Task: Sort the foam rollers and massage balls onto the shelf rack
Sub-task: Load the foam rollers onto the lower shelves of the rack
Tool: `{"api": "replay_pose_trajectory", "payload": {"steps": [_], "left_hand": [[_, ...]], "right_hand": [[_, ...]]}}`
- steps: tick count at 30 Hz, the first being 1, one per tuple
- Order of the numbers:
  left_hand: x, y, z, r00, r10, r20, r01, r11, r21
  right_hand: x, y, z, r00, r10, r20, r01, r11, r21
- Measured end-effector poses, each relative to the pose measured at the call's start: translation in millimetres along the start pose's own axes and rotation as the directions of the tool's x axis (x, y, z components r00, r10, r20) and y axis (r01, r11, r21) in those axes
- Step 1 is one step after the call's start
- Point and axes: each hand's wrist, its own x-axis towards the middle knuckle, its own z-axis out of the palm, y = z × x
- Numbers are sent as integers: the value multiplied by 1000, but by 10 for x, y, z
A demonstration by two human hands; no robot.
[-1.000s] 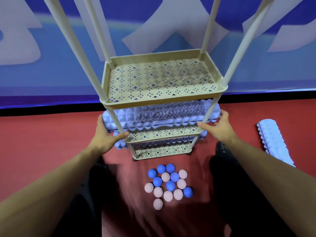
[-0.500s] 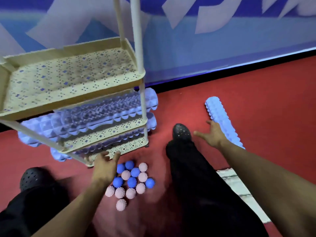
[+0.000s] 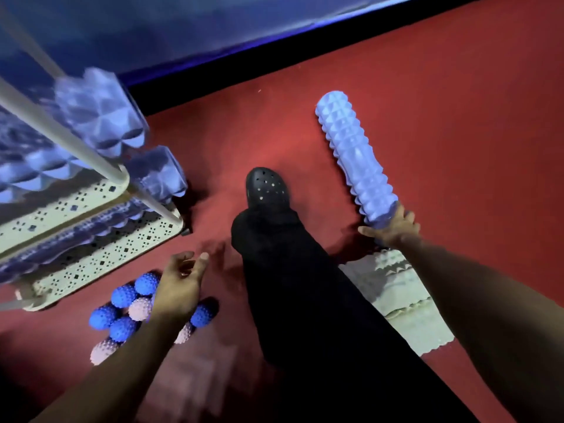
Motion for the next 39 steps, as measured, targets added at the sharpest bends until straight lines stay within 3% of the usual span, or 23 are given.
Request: {"api": "replay_pose_trajectory", "payload": {"steps": [3,10,14,17,20,23,27,31,36,39], "left_hand": [[152,-104,97,999,-35,-11,35,999,-4],[150,-134,36,998,-70,1,70,996,-54],[-23,82,-212,1000,-6,-14,6,1000,-25],[-243,330,-531,997,71,-43,-71,997,2],[-591,633,-865,984,160,-79,-162,987,-8],[-1040,918,-1202,964,232,-126,-239,970,-40],[-1767,1185,-1672,940,306,-150,-322,942,-99],[-2495,1298,-2145,911,381,-158,-403,903,-151],[-3340,1258,-2666,943,329,-58,-327,874,-358],[-3774,1198,-2882,926,376,-41,-343,789,-511]], "right_hand": [[62,-33,112,995,63,-77,-69,995,-78],[245,-45,389,998,59,-17,-50,937,345],[-482,-549,125,992,58,108,-117,714,690],[-972,-816,-14,998,-1,63,-50,617,786],[-1606,-1103,-300,983,-140,119,-54,399,915],[-2336,-1331,-573,862,-434,262,-207,171,963],[-3359,-1463,-804,737,-591,328,-366,59,929],[-4422,-1505,-852,648,-700,301,-377,49,925],[-5666,-1524,-838,511,-816,270,-305,121,945],[-6281,-1527,-880,404,-876,264,-272,161,949]]}}
